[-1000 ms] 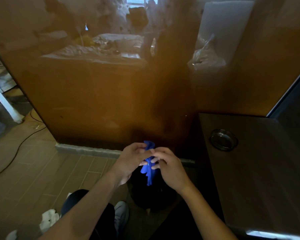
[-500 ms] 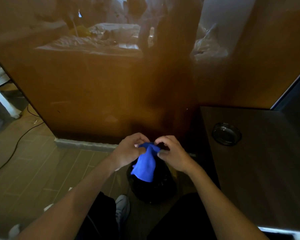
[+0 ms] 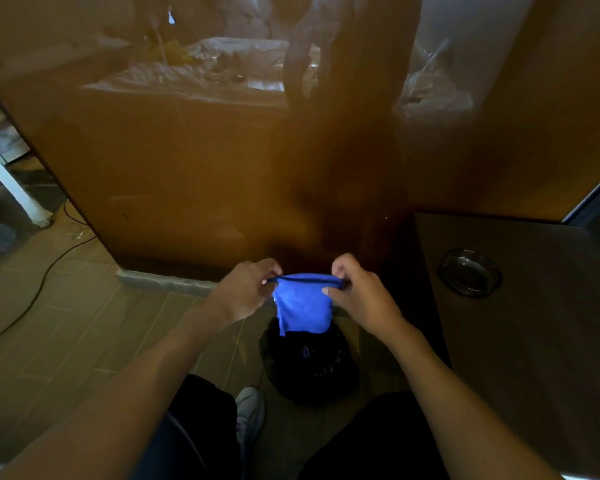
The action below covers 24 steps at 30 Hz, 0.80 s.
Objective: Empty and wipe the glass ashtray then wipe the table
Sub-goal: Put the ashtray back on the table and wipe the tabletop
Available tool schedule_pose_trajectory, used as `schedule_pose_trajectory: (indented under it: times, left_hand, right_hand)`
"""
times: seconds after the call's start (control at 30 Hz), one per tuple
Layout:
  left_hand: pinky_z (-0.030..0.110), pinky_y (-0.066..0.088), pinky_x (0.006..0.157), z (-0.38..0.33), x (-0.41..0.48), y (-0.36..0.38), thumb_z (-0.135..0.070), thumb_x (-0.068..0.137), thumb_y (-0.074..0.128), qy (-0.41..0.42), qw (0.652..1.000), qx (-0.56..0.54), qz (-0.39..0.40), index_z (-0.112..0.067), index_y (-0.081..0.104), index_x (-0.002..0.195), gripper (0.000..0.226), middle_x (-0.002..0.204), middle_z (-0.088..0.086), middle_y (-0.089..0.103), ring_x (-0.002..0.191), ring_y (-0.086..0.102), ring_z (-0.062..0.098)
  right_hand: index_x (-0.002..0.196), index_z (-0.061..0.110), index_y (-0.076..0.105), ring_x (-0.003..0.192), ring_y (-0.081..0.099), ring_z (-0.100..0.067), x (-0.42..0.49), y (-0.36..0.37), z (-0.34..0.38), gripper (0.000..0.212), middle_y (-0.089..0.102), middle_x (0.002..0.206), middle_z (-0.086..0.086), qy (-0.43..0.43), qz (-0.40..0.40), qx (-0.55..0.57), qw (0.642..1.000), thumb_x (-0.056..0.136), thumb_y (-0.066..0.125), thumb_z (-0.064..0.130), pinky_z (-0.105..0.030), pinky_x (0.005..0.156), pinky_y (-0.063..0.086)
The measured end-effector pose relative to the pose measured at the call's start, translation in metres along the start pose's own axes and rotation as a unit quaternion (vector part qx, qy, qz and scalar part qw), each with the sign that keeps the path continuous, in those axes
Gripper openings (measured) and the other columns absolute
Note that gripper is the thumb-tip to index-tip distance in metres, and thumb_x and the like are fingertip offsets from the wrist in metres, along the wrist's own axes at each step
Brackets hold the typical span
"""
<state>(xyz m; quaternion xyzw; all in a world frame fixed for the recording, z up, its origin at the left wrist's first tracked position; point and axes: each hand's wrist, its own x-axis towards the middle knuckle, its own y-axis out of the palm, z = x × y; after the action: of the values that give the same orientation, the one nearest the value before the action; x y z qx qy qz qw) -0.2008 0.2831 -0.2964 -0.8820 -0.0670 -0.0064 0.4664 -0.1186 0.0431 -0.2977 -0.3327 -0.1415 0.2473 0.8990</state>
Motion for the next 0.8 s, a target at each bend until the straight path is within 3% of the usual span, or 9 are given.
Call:
schedule_pose_trajectory:
  times: [0.1, 0.2, 0.23, 0.33, 0.43, 0.53, 0.63, 0.73, 0.8]
  left_hand:
    - [0.03, 0.054, 0.076, 0.007, 0.003, 0.008, -0.009, 0.099, 0.066, 0.021, 0.997, -0.028, -0.075, -0.015, 0.073, 0.107, 0.013, 0.093, 0.006, 0.075, 0.086, 0.069, 0.024]
    - [0.04, 0.053, 0.083, 0.011, 0.005, 0.021, -0.019, 0.099, 0.066, 0.0, 0.999, 0.042, -0.012, -0.022, 0.074, 0.107, 0.012, 0.093, 0.005, 0.072, 0.092, 0.068, 0.031]
    - [0.04, 0.053, 0.082, 0.009, 0.006, 0.024, -0.021, 0.098, 0.064, -0.003, 0.999, 0.034, -0.015, -0.022, 0.074, 0.106, 0.013, 0.092, 0.007, 0.072, 0.089, 0.068, 0.03]
    - [0.034, 0.052, 0.075, -0.002, 0.017, 0.02, -0.019, 0.099, 0.068, -0.052, 0.991, -0.116, -0.048, -0.021, 0.07, 0.097, 0.004, 0.087, -0.003, 0.072, 0.08, 0.068, 0.018]
    - [0.029, 0.048, 0.084, -0.008, 0.021, 0.011, -0.02, 0.099, 0.071, -0.101, 0.961, -0.258, -0.022, -0.026, 0.069, 0.092, 0.01, 0.089, -0.009, 0.071, 0.089, 0.067, 0.012]
    - [0.035, 0.047, 0.085, -0.018, 0.021, 0.0, -0.016, 0.099, 0.069, -0.107, 0.915, -0.389, -0.028, -0.021, 0.07, 0.09, 0.01, 0.081, -0.006, 0.067, 0.087, 0.063, 0.017]
    - [0.035, 0.051, 0.071, -0.037, 0.023, -0.01, -0.014, 0.105, 0.061, -0.12, 0.837, -0.532, -0.049, -0.013, 0.069, 0.097, 0.012, 0.082, 0.003, 0.067, 0.078, 0.065, 0.021]
    - [0.043, 0.059, 0.091, -0.043, 0.019, 0.005, -0.041, 0.105, 0.061, -0.211, 0.779, -0.589, 0.046, -0.009, 0.071, 0.122, 0.038, 0.116, 0.012, 0.079, 0.105, 0.077, 0.026]
    - [0.047, 0.055, 0.103, -0.038, -0.002, 0.03, -0.05, 0.1, 0.065, -0.282, 0.768, -0.563, 0.119, -0.007, 0.071, 0.126, 0.051, 0.117, 0.012, 0.08, 0.111, 0.076, 0.029]
  right_hand:
    - [0.112, 0.026, 0.062, 0.091, 0.056, -0.013, 0.01, -0.007, 0.0, 0.023, 0.059, 0.101, 0.008, -0.051, -0.033, -0.035, 0.998, 0.092, 0.07, 0.018, -0.033, 0.082, 0.047]
    - [0.094, 0.019, 0.064, 0.097, 0.053, -0.016, 0.016, -0.007, -0.006, 0.003, 0.058, 0.096, 0.005, -0.068, 0.1, -0.159, 0.98, 0.093, 0.065, 0.016, -0.039, 0.083, 0.045]
    - [0.091, 0.019, 0.063, 0.095, 0.054, -0.015, 0.016, -0.006, -0.009, 0.005, 0.058, 0.094, 0.005, -0.056, 0.095, -0.162, 0.981, 0.093, 0.065, 0.016, -0.039, 0.082, 0.046]
    - [0.093, 0.025, 0.061, 0.094, 0.062, -0.012, 0.021, -0.011, -0.014, 0.006, 0.065, 0.096, 0.007, 0.022, -0.001, -0.023, 0.999, 0.094, 0.066, 0.024, -0.036, 0.083, 0.049]
    - [0.099, 0.015, 0.058, 0.089, 0.063, -0.015, 0.017, -0.017, -0.006, 0.009, 0.064, 0.092, -0.001, 0.082, 0.026, 0.194, 0.977, 0.099, 0.063, 0.022, -0.038, 0.085, 0.048]
    - [0.104, 0.009, 0.055, 0.095, 0.069, -0.023, 0.012, -0.023, 0.011, 0.014, 0.068, 0.099, -0.014, 0.107, 0.025, 0.303, 0.947, 0.102, 0.06, 0.021, -0.047, 0.088, 0.055]
    - [0.11, 0.015, 0.06, 0.102, 0.074, -0.023, 0.018, -0.022, 0.025, 0.016, 0.075, 0.109, -0.007, 0.136, -0.053, 0.357, 0.923, 0.101, 0.062, 0.029, -0.049, 0.088, 0.061]
    - [0.119, 0.012, 0.061, 0.105, 0.073, -0.026, 0.016, -0.001, 0.022, 0.029, 0.074, 0.118, -0.009, 0.22, -0.049, 0.442, 0.869, 0.103, 0.058, 0.036, -0.048, 0.086, 0.061]
    - [0.122, 0.01, 0.061, 0.103, 0.073, -0.029, -0.004, 0.024, 0.008, 0.038, 0.076, 0.115, -0.012, 0.297, -0.006, 0.47, 0.831, 0.103, 0.055, 0.042, -0.042, 0.078, 0.06]
